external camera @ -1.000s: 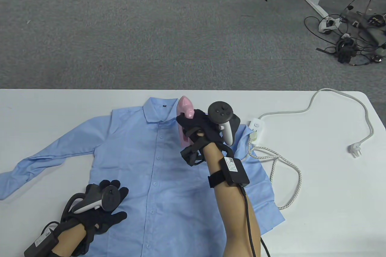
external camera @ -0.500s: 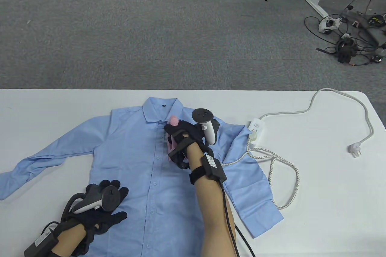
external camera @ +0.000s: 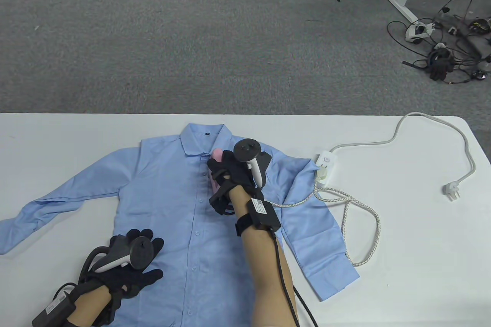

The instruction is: Iron long-sleeve shirt with electric iron on table

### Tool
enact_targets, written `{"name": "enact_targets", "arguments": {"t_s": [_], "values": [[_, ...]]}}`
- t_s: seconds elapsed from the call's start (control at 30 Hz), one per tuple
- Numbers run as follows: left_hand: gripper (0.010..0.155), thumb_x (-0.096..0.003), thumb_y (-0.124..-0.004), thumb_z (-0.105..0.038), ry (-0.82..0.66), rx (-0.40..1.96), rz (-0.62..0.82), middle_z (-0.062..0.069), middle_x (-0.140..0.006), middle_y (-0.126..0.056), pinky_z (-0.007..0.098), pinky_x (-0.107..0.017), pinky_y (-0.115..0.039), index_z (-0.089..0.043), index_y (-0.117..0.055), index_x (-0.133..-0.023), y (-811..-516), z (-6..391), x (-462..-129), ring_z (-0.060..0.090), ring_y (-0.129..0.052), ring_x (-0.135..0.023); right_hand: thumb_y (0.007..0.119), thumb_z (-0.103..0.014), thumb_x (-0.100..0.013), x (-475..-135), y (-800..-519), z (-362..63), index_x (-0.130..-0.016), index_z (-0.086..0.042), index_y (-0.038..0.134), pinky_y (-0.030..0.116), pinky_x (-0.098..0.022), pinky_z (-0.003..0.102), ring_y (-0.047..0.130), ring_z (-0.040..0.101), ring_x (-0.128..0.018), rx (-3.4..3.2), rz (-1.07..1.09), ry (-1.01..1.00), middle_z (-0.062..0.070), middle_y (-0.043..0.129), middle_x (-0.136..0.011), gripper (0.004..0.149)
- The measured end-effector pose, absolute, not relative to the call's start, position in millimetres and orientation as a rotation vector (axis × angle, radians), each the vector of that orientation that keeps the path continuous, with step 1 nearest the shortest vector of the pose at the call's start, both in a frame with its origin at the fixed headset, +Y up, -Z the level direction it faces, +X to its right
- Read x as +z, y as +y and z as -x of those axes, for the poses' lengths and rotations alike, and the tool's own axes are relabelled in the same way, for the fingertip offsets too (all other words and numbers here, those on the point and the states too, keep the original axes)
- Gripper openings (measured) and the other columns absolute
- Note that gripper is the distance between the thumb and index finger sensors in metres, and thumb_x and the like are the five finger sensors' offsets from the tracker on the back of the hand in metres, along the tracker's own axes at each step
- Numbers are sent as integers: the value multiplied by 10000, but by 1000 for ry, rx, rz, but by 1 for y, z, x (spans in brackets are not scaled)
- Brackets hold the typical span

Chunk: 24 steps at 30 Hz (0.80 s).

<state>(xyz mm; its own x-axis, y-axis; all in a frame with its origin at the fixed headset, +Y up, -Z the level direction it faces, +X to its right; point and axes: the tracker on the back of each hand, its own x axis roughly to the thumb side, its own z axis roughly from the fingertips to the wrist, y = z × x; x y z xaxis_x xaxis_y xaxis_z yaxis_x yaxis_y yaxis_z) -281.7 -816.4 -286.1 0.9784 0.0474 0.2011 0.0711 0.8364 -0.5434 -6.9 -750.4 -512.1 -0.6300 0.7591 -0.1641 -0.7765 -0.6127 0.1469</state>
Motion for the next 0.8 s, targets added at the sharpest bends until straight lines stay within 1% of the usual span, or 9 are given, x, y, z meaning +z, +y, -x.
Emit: {"name": "enact_targets", "arguments": {"t_s": [0.1, 0.27, 0.7, 0.77, 0.8], "values": [[855, -378, -487, -757, -208, -13, 575, -23, -1149, 74, 632, -726, -75, -452, -28, -1031, -816, 282, -286, 342, 29, -1106, 803, -403, -464, -514, -748, 2, -929, 65, 572, 914, -292, 352, 1005, 146, -416, 2253, 172, 256, 186, 852, -677, 698], [856, -375, -483, -761, -206, -13, 572, -24, -1149, 73, 634, -726, -81, -453, -26, -1030, -817, 281, -286, 344, 27, -1105, 809, -392, -448, -511, -747, -14, -907, 92, 592, 919, -254, 359, 1010, 152, -373, 2265, 266, 145, 203, 865, -644, 702], [860, -373, -487, -762, -197, -14, 580, -24, -1147, 77, 638, -727, -84, -454, -21, -1028, -817, 281, -286, 343, 32, -1104, 811, -369, -432, -511, -743, -66, -878, 137, 589, 913, -228, 381, 1006, 173, -349, 2259, 405, 31, 227, 855, -635, 710], [846, -372, -488, -762, -197, -15, 582, -23, -1147, 78, 638, -727, -84, -455, -47, -1026, -816, 281, -286, 343, 33, -1104, 812, -365, -431, -511, -743, -70, -878, 137, 587, 909, -228, 385, 1004, 176, -347, 2253, 381, 32, 229, 853, -636, 709], [861, -372, -488, -762, -197, -14, 583, -24, -1147, 77, 638, -728, -84, -455, -20, -1027, -816, 281, -286, 343, 34, -1103, 810, -365, -433, -511, -742, -73, -880, 137, 581, 908, -232, 386, 1002, 176, -351, 2253, 382, 34, 228, 850, -641, 710]]}}
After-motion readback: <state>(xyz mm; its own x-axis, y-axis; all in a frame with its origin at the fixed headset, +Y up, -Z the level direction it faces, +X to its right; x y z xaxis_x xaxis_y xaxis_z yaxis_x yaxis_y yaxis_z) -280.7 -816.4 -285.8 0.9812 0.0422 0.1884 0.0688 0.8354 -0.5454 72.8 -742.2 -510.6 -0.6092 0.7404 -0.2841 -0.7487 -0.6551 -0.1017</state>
